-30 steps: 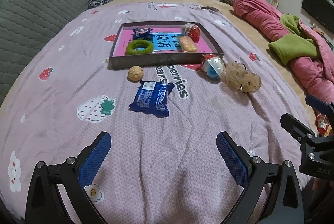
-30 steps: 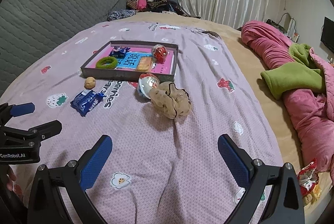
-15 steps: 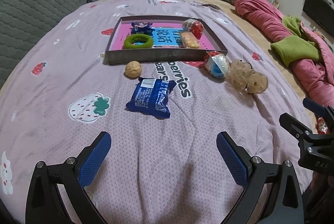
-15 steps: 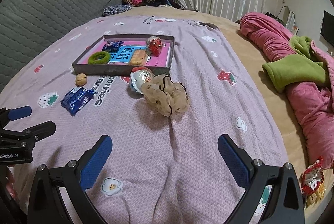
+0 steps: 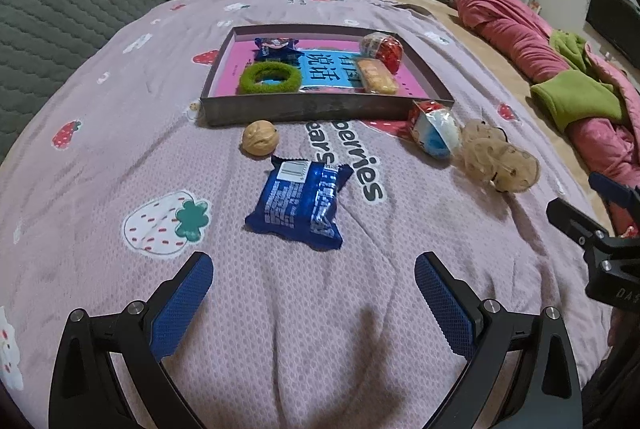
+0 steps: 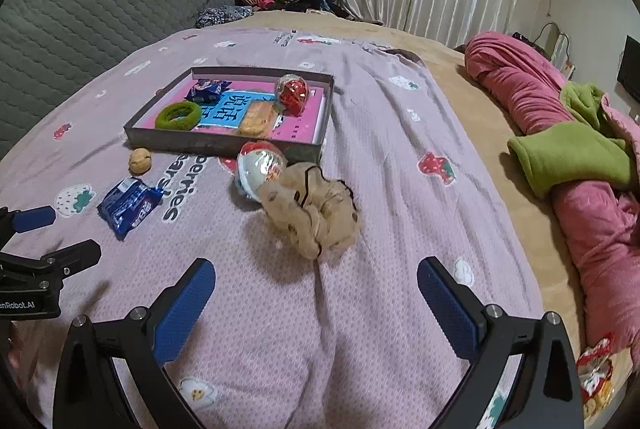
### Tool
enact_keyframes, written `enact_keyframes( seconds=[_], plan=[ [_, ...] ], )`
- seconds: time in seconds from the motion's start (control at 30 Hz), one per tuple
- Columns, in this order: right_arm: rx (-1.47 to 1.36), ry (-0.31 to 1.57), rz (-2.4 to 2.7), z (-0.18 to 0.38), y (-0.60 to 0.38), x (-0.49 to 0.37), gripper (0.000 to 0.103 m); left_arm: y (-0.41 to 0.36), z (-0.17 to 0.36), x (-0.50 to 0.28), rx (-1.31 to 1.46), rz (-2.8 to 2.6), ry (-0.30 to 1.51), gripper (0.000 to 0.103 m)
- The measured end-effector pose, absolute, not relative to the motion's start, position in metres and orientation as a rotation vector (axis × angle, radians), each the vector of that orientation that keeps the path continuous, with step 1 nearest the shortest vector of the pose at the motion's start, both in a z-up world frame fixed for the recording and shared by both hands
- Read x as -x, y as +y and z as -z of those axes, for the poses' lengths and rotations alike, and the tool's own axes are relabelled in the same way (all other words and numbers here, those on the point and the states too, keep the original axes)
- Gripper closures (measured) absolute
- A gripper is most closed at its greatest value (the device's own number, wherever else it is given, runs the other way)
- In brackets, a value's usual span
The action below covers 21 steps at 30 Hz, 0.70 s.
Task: Organize objects
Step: 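Grasp the blue Oreo pack with the left tool while the right tool grasps the beige scrunchie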
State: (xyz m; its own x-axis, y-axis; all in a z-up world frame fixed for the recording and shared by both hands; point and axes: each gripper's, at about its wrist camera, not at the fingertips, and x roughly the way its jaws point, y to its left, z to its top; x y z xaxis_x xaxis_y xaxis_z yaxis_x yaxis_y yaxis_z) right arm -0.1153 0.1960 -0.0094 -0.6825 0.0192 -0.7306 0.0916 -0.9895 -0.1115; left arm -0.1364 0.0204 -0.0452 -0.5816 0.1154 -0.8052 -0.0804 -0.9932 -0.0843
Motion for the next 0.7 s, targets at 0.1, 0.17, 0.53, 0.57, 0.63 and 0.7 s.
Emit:
enact_keyframes(
  seconds=[0.1,0.17,0.53,0.57,0.63,0.7],
  plan=[
    [-1.233,0.216,2.842,0.009,0.198,0.123,0.001,0.021,0.047,0.145,1.382,-2.702,-0.045,0.002],
    [-1.232,0.218,2.844,0.009,0.199,0.127,0.001,0.021,0.049,0.149,1.382,-2.702,-0.037,0.002],
    [-1.261,0.237,2.827,0.021,0.204,0.149,0.001,0.02,0.06,0.171,1.408,-2.701,-0.035,0.002],
    [-1.267,0.24,2.824,0.023,0.204,0.151,0.001,0.02,0.061,0.172,1.41,-2.7,-0.036,0.002],
    [-1.28,0.25,2.817,0.028,0.204,0.157,0.001,0.019,0.063,0.175,1.411,-2.697,-0.037,0.002],
    [-1.292,0.255,2.815,0.033,0.206,0.162,0.001,0.017,0.064,0.18,1.412,-2.699,-0.03,0.002]
  ],
)
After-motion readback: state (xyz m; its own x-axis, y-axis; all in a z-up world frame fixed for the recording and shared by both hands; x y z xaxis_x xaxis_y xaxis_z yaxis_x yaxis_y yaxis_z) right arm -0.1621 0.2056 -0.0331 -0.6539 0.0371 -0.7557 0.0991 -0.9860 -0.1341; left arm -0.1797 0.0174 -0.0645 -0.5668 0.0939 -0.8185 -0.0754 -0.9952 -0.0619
